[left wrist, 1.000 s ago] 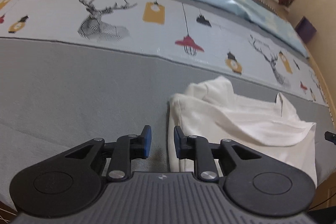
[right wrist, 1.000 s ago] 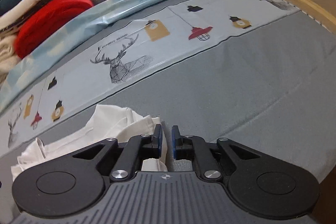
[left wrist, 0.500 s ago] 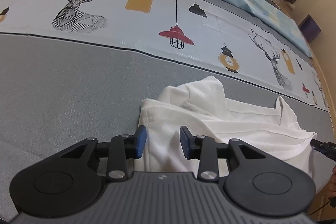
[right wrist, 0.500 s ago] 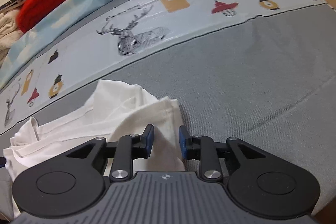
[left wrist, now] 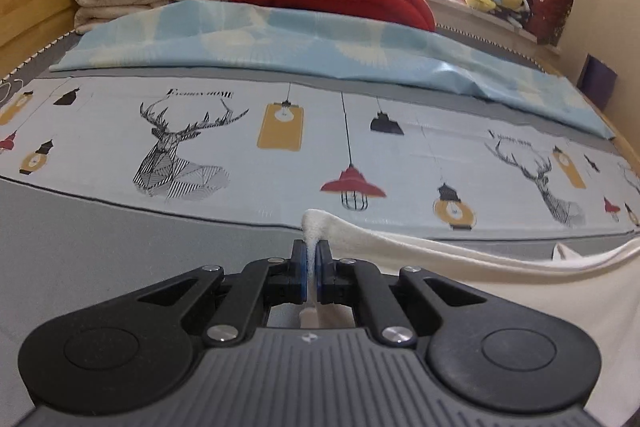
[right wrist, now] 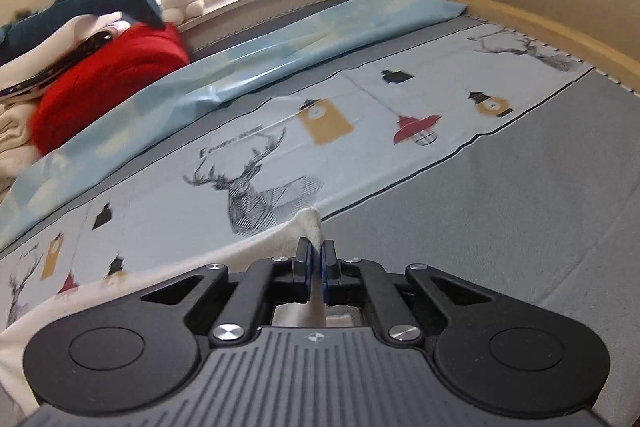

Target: Fold small clothes

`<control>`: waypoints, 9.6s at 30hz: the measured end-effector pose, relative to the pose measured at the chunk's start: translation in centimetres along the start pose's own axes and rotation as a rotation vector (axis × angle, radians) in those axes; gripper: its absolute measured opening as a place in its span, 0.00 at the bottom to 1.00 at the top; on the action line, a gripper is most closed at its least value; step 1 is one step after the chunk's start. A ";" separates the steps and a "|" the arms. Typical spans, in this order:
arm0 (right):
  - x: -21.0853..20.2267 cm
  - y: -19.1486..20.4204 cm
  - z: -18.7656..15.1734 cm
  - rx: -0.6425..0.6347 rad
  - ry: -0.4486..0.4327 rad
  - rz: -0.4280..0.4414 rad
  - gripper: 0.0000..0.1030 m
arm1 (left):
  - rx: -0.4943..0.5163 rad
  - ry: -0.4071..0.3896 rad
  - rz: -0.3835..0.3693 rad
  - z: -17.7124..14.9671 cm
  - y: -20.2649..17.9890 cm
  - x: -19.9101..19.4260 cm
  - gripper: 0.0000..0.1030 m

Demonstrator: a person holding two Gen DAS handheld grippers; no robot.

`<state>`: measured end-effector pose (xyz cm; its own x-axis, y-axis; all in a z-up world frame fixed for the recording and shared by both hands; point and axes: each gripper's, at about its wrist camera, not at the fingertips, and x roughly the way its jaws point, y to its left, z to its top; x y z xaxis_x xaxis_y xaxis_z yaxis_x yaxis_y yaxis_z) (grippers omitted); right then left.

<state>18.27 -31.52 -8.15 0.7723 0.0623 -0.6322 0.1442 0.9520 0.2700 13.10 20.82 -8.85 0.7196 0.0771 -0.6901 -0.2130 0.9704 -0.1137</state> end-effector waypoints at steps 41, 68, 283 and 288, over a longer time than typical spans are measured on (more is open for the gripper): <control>-6.9 -3.4 -6.6 -0.180 0.495 0.074 0.02 | 0.251 0.608 -0.227 -9.4 2.9 -3.8 0.00; -3.5 -1.2 -8.6 -0.341 0.572 0.016 0.18 | 0.044 0.487 -0.218 -6.6 4.2 -1.9 0.23; 5.1 10.7 -3.7 -0.116 0.222 0.358 0.39 | -0.324 0.277 -0.330 0.0 -1.7 6.5 0.55; 6.0 11.3 -5.6 -0.154 0.408 0.401 0.44 | -0.334 0.445 -0.306 -2.4 -1.1 8.3 0.55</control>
<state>21.09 -18.74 -12.94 0.4429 0.5072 -0.7393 -0.2245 0.8611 0.4562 17.74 19.84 -16.11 0.4525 -0.3648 -0.8138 -0.2872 0.8043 -0.5202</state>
